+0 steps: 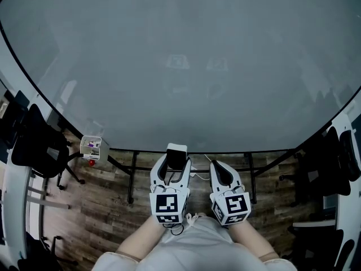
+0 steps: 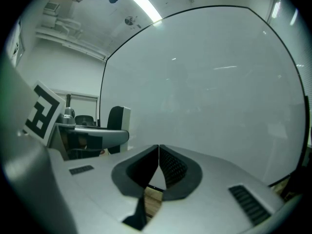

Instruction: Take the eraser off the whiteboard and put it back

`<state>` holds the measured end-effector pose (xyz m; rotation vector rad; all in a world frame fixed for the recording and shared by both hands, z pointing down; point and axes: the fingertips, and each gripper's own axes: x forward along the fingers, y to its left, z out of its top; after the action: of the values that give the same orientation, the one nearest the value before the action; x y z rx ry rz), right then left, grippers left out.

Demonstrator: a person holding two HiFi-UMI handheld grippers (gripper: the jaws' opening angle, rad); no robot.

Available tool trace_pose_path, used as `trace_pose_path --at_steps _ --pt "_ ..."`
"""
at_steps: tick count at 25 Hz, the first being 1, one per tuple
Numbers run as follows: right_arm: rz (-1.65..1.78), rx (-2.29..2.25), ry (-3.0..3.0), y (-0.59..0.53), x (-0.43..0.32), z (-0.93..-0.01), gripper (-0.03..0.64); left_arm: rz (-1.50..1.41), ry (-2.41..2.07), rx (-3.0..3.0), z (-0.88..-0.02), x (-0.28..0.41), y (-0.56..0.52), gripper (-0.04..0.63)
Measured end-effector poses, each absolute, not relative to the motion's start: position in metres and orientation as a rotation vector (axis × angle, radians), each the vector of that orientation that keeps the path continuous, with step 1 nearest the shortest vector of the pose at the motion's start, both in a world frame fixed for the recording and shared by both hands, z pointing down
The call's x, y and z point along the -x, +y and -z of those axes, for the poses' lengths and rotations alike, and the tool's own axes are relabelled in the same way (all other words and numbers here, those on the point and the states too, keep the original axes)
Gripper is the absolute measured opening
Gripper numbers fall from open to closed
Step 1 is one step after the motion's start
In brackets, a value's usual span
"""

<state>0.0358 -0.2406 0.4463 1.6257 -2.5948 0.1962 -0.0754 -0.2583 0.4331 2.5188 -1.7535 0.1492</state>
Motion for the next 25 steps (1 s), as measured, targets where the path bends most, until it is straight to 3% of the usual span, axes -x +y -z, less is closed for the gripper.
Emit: trace_pose_path --at_steps 25 --pt "-0.192 -1.633 -2.609 -0.255 -0.035 -0.437 0.028 -0.133 -1.799 -2.491 -0.411 0.081 -0.294 0.258"
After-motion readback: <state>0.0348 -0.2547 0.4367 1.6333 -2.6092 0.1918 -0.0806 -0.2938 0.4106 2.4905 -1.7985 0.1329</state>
